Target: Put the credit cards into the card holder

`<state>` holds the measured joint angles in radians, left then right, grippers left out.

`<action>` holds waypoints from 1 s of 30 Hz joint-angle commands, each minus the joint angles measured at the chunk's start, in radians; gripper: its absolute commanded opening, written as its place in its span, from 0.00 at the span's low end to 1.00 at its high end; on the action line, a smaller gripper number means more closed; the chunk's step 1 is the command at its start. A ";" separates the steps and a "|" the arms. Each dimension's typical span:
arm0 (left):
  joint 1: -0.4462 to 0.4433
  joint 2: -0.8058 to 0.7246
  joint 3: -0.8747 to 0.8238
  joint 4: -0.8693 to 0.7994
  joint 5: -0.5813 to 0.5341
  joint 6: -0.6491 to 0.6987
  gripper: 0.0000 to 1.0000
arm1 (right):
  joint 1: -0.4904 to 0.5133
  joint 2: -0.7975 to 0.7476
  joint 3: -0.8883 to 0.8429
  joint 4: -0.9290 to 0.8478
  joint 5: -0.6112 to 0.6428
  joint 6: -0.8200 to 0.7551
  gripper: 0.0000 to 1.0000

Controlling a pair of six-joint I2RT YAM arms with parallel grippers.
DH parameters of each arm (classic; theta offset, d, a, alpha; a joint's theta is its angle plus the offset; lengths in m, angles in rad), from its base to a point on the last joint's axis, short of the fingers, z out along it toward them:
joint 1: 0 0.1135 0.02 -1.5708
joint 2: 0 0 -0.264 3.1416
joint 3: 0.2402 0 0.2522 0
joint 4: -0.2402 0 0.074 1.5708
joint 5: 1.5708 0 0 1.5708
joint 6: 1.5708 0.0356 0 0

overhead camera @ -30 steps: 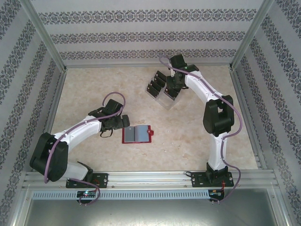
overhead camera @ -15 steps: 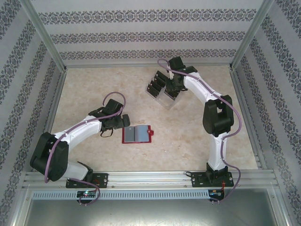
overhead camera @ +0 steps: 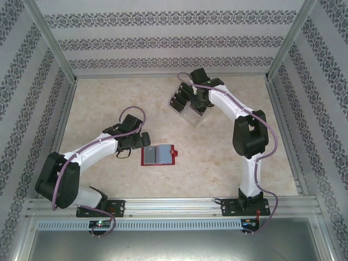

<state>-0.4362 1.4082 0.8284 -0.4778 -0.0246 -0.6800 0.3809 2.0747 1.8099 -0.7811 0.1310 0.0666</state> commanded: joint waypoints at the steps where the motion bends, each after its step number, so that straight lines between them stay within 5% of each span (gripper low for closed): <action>1: 0.013 0.015 0.005 0.021 0.012 0.018 1.00 | 0.015 0.008 -0.004 -0.035 0.067 -0.031 0.38; 12: 0.013 0.020 0.016 0.021 0.018 0.020 1.00 | 0.032 0.026 0.004 -0.034 0.154 -0.052 0.38; 30: 0.014 0.020 0.017 0.023 0.015 0.019 1.00 | 0.051 0.035 0.015 -0.040 0.124 -0.045 0.37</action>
<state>-0.4362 1.4170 0.8288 -0.4774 -0.0067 -0.6800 0.4152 2.1162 1.8191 -0.8036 0.2573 0.0223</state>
